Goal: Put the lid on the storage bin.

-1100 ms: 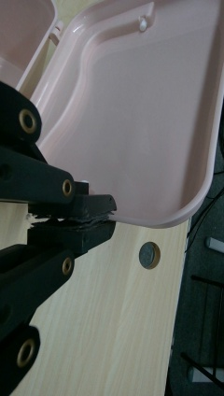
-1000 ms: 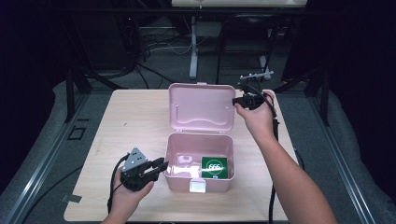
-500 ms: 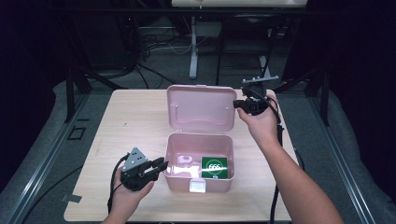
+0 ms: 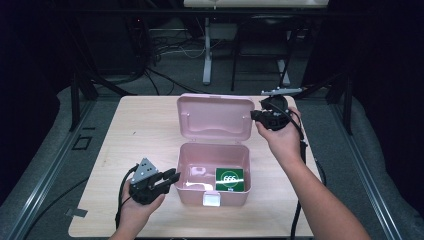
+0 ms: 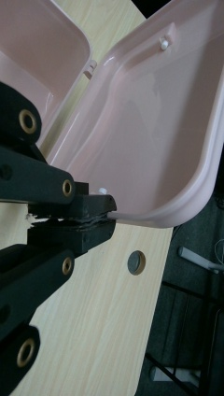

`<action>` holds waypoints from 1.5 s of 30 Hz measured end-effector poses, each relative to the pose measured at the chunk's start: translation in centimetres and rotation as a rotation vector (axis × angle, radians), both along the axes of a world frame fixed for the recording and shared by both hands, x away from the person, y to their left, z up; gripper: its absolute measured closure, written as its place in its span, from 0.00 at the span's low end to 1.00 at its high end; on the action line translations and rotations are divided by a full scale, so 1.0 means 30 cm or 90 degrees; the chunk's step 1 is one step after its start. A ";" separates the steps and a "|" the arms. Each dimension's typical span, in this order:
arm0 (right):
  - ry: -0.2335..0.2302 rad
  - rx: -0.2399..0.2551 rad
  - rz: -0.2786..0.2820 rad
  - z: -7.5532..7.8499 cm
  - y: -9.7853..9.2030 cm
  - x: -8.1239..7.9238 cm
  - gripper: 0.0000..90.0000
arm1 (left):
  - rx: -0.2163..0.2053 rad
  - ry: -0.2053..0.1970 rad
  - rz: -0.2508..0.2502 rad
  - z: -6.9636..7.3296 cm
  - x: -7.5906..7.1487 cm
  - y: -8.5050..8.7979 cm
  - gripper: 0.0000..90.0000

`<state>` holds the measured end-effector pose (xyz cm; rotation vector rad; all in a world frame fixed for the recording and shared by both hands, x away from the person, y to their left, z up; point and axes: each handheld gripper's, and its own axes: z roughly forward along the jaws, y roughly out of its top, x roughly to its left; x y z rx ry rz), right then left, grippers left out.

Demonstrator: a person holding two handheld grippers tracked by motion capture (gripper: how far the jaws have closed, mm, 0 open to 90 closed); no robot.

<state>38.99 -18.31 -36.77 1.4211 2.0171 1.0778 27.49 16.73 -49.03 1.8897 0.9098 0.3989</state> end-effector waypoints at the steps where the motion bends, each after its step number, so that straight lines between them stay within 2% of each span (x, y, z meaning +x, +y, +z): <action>1: -0.002 0.003 0.001 -0.001 0.000 -0.006 0.97 | 0.000 0.000 0.000 0.000 0.000 0.000 0.83; 15: -0.037 -0.004 0.026 -0.008 -0.004 -0.085 0.97 | 0.003 0.002 -0.001 0.003 -0.005 -0.001 0.83; 16: -0.026 -0.009 0.029 -0.005 -0.006 -0.093 0.97 | 0.003 0.001 0.001 0.003 -0.005 -0.002 0.83; 17: -0.038 -0.006 0.031 -0.009 -0.006 -0.095 0.97 | 0.003 0.001 0.001 0.003 -0.005 -0.002 0.83; 21: -0.039 0.006 0.034 -0.014 -0.013 -0.110 0.97 | 0.001 0.006 -0.001 0.004 -0.001 0.002 0.83; 22: -0.032 -0.001 0.037 -0.013 -0.015 -0.115 0.97 | 0.000 0.006 -0.002 0.003 0.000 0.003 0.83; 23: -0.046 0.006 0.035 -0.018 -0.013 -0.117 0.97 | 0.000 0.007 -0.002 0.004 0.000 0.003 0.83; 32: -0.067 0.013 0.037 -0.036 -0.017 -0.153 0.96 | -0.002 0.008 -0.002 0.003 0.002 0.004 0.83; 35: -0.088 0.012 0.035 -0.051 -0.015 -0.175 0.96 | -0.001 0.007 -0.002 0.003 0.001 0.003 0.83; 44: -0.097 0.013 0.037 -0.062 -0.014 -0.205 0.96 | -0.001 0.007 -0.003 0.004 0.002 0.003 0.83; 45: -0.105 0.015 0.034 -0.066 -0.012 -0.207 0.96 | -0.001 0.007 -0.002 0.004 0.002 0.003 0.83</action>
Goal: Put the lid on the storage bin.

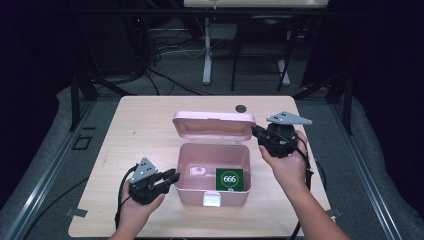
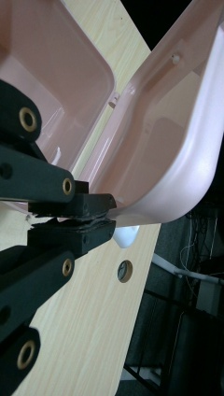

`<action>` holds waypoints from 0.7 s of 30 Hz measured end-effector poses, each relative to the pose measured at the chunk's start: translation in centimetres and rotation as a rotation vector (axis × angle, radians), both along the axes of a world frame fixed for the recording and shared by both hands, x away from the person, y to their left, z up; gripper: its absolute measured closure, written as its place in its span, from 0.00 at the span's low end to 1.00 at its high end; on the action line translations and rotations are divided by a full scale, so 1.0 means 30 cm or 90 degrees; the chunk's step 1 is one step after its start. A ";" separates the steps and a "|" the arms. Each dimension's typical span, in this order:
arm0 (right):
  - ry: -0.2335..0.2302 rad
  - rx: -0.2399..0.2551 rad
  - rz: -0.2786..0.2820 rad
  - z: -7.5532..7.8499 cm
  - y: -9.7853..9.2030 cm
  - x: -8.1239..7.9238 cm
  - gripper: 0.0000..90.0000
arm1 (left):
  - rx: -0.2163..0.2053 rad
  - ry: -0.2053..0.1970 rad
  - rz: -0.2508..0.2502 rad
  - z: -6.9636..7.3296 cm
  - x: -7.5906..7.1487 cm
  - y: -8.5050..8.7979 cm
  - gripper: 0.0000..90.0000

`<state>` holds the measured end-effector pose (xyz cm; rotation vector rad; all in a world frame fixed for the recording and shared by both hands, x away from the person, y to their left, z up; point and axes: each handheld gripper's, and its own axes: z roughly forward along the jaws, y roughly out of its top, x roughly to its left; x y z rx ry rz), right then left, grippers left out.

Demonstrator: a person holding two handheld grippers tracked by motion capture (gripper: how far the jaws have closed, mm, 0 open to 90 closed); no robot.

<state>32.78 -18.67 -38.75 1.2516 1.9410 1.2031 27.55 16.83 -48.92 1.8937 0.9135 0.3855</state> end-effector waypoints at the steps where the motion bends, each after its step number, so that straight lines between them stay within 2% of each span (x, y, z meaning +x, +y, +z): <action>1: 0.004 0.006 0.003 -0.004 -0.005 -0.007 0.96 | 0.000 0.000 0.000 0.000 0.000 0.000 0.83; 5: 0.004 0.009 0.006 -0.009 -0.010 -0.016 0.96 | -0.005 0.004 0.000 0.000 0.002 0.002 0.83; 8: -0.012 0.000 0.002 -0.019 -0.001 -0.035 0.96 | -0.004 0.010 -0.003 0.007 0.006 0.007 0.83; 15: -0.020 0.014 0.001 -0.032 -0.006 -0.049 0.95 | -0.009 -0.003 0.001 0.028 0.014 0.009 0.83; 18: -0.015 0.022 0.005 -0.040 -0.011 -0.061 0.95 | -0.008 -0.008 0.004 0.040 0.017 0.012 0.82; 19: -0.009 0.024 0.006 -0.040 -0.013 -0.066 0.95 | -0.005 -0.018 0.009 0.050 0.019 0.013 0.82; 21: -0.020 0.023 0.005 -0.047 -0.011 -0.071 0.95 | -0.003 -0.023 0.013 0.058 0.021 0.015 0.82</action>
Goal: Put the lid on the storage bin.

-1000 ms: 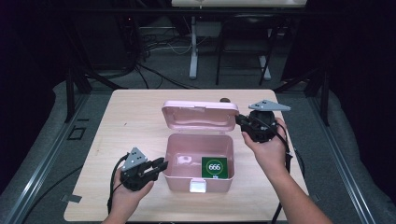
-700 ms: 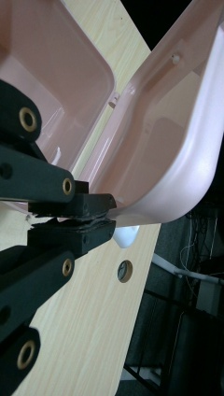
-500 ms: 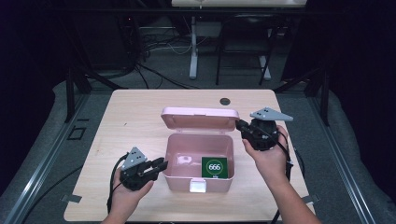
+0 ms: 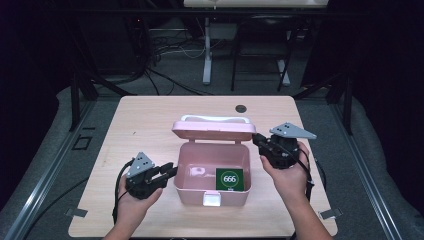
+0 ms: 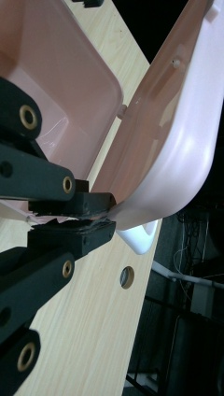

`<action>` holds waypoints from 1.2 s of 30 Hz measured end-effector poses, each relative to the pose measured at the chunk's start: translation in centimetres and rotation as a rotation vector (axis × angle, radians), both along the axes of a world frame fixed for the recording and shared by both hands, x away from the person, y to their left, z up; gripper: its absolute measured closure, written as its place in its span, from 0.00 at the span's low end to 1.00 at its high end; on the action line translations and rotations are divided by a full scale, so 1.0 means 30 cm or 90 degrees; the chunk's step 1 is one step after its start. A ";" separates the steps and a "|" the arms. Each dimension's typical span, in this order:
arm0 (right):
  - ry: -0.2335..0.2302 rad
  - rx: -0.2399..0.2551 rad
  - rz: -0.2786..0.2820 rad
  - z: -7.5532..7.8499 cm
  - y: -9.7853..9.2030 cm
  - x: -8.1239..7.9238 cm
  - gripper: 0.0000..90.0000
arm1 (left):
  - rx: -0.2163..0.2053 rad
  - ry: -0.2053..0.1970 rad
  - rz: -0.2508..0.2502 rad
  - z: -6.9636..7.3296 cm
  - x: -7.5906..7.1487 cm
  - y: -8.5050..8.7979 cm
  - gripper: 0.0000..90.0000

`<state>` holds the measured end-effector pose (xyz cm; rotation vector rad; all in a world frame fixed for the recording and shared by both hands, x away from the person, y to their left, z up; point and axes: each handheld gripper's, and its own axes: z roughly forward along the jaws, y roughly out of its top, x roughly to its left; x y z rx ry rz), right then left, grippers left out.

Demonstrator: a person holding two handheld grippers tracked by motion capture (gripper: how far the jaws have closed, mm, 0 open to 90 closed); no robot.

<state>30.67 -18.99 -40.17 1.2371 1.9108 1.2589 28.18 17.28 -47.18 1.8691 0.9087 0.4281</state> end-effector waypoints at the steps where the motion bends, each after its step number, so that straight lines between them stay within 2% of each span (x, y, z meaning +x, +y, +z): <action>1: 0.000 0.000 0.000 0.000 0.000 0.000 0.95 | 0.000 0.000 0.000 0.000 0.000 0.000 0.82; 3: -0.002 0.000 0.000 -0.003 0.002 -0.007 0.95 | 0.006 -0.007 0.005 0.012 0.003 0.002 0.82; 7: 0.008 0.011 0.004 -0.010 -0.006 -0.020 0.94 | -0.002 -0.023 0.017 0.053 0.011 0.012 0.80; 8: -0.006 0.024 0.001 -0.017 -0.004 -0.018 0.94 | -0.002 -0.023 0.017 0.053 0.011 0.012 0.80; 9: -0.001 0.027 0.004 -0.020 -0.007 -0.021 0.94 | -0.003 -0.034 0.022 0.068 0.015 0.013 0.79; 13: -0.006 0.033 0.005 -0.028 -0.009 -0.026 0.94 | -0.003 -0.045 0.023 0.090 0.019 0.016 0.77; 15: -0.005 0.032 0.006 -0.030 -0.008 -0.030 0.94 | -0.001 -0.055 0.027 0.109 0.025 0.015 0.77; 27: 0.001 0.033 0.011 -0.043 -0.010 -0.034 0.92 | -0.009 -0.077 0.037 0.176 0.049 -0.003 0.74; 36: 0.020 0.027 0.018 -0.068 -0.009 -0.024 0.88 | -0.010 -0.100 0.027 0.228 0.054 -0.035 0.74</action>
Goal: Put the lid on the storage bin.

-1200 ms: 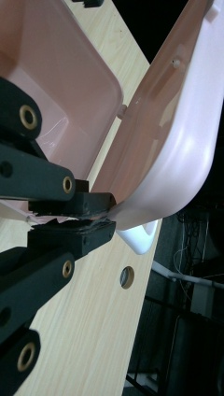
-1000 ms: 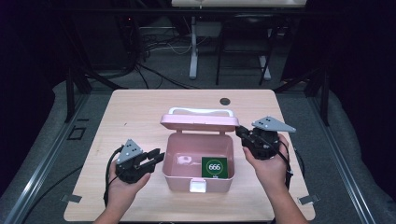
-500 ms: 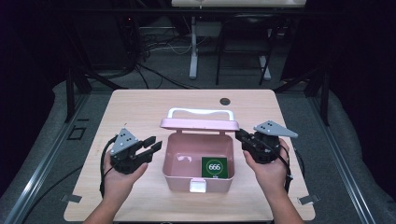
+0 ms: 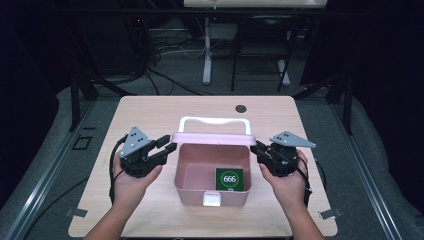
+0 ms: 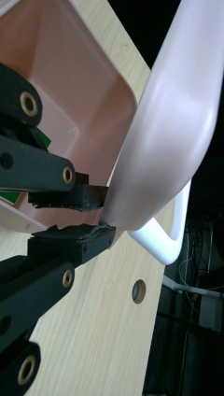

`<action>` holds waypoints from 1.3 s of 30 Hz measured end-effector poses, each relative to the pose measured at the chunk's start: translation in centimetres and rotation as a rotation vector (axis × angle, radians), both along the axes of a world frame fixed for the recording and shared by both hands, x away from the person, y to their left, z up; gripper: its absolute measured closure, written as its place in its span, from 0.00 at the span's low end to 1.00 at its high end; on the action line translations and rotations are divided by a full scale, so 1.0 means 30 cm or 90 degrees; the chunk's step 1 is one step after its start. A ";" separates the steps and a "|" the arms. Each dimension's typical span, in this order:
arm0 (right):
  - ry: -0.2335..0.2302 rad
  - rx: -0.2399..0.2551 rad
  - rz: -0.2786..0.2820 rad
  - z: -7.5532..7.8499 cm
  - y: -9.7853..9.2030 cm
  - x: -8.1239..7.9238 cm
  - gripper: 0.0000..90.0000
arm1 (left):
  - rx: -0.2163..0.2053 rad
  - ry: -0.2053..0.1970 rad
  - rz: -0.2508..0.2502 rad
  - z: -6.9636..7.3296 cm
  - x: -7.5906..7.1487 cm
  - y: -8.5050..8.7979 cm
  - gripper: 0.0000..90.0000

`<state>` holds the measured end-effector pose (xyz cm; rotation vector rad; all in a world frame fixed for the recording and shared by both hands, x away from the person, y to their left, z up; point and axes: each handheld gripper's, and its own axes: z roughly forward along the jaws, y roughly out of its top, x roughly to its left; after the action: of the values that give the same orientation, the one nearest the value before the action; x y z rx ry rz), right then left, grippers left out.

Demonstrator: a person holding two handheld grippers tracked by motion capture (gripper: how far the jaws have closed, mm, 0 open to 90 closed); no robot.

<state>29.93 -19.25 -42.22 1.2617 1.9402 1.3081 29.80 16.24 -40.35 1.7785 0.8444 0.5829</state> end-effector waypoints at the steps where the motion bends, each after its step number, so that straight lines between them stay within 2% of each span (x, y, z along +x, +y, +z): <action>1: 0.004 -0.003 0.001 -0.002 -0.001 0.001 0.88 | 0.003 0.001 -0.002 0.002 0.000 -0.003 0.74; 6: 0.007 -0.002 0.000 -0.022 0.002 0.007 0.86 | 0.010 0.002 -0.006 0.006 -0.001 -0.007 0.74; 11: 0.029 -0.012 0.003 -0.051 0.001 0.022 0.82 | 0.008 0.002 -0.009 0.010 -0.005 -0.011 0.74; 17: 0.046 -0.016 -0.002 -0.056 -0.016 0.030 0.78 | 0.011 0.004 -0.011 0.012 -0.010 -0.008 0.74; 27: 0.044 -0.002 -0.005 -0.060 -0.039 0.038 0.73 | 0.010 0.002 -0.018 0.017 -0.026 -0.005 0.74; 30: 0.058 -0.009 -0.005 -0.057 -0.047 0.038 0.72 | 0.011 0.003 -0.020 0.016 -0.030 -0.004 0.74; 31: 0.045 0.000 -0.012 -0.064 -0.047 0.043 0.71 | 0.010 0.004 -0.021 0.014 -0.033 -0.003 0.74; 35: 0.061 -0.013 -0.014 -0.063 -0.061 0.045 0.69 | 0.011 0.005 -0.023 0.010 -0.038 -0.001 0.74; 36: 0.050 -0.008 -0.017 -0.067 -0.061 0.049 0.69 | 0.010 0.004 -0.023 0.008 -0.039 -0.001 0.74; 39: 0.046 -0.004 -0.022 -0.069 -0.068 0.051 0.68 | 0.014 0.005 -0.025 0.005 -0.043 -0.001 0.74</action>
<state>31.47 -21.29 -44.28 1.3502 1.9617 1.2546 28.51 16.22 -40.19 1.8142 0.8103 0.5612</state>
